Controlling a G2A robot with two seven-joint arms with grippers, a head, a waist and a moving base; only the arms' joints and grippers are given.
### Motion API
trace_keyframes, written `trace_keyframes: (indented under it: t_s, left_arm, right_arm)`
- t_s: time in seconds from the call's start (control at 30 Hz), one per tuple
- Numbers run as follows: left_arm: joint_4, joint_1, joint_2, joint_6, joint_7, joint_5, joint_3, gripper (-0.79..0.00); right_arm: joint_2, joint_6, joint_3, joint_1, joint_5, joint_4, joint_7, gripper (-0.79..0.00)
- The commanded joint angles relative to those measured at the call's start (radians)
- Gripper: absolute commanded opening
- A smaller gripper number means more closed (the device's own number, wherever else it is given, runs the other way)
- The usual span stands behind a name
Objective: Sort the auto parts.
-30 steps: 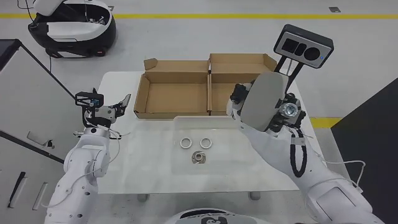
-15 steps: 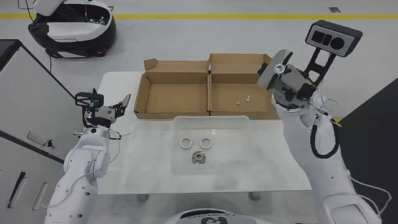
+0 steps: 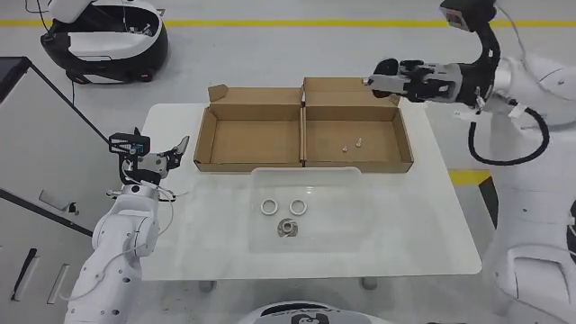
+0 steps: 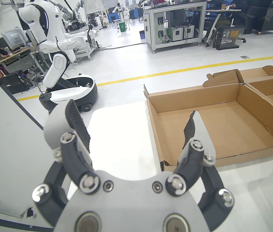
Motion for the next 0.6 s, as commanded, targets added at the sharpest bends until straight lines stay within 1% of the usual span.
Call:
trace_keyframes:
  t_s: [0.0,0.07,0.23,0.27,0.37,0.43,0.47,0.57]
  left_arm:
    - [0.0,0.0,0.0,0.0,0.0,0.0,0.0,0.0]
    - [0.0,0.0,0.0,0.0,0.0,0.0,0.0,0.0]
    - [0.0,0.0,0.0,0.0,0.0,0.0,0.0,0.0]
    - [0.0,0.0,0.0,0.0,0.0,0.0,0.0,0.0]
    - [0.0,0.0,0.0,0.0,0.0,0.0,0.0,0.0]
    - [0.0,0.0,0.0,0.0,0.0,0.0,0.0,0.0]
    - [0.0,0.0,0.0,0.0,0.0,0.0,0.0,0.0]
    - [0.0,0.0,0.0,0.0,0.0,0.0,0.0,0.0]
  right_arm:
    - [0.014,0.008,-0.056,0.047,-0.101,0.024,0.008,-0.785]
    - [0.031,0.007,-0.119,0.088,-0.191,0.044,0.007,-0.785]
    - [0.081,-0.026,-0.28,0.167,-0.326,0.119,-0.026,-0.785]
    - [0.097,-0.039,-0.324,0.192,-0.37,0.138,-0.039,-0.785]
    - [0.128,-0.071,-0.414,0.238,-0.413,0.19,-0.07,-0.785]
    - [0.155,-0.098,-0.501,0.286,-0.452,0.237,-0.098,-0.785]
    - [0.162,-0.107,-0.526,0.301,-0.461,0.252,-0.107,-0.785]
    - [0.192,-0.143,-0.65,0.367,-0.507,0.306,-0.143,-0.785]
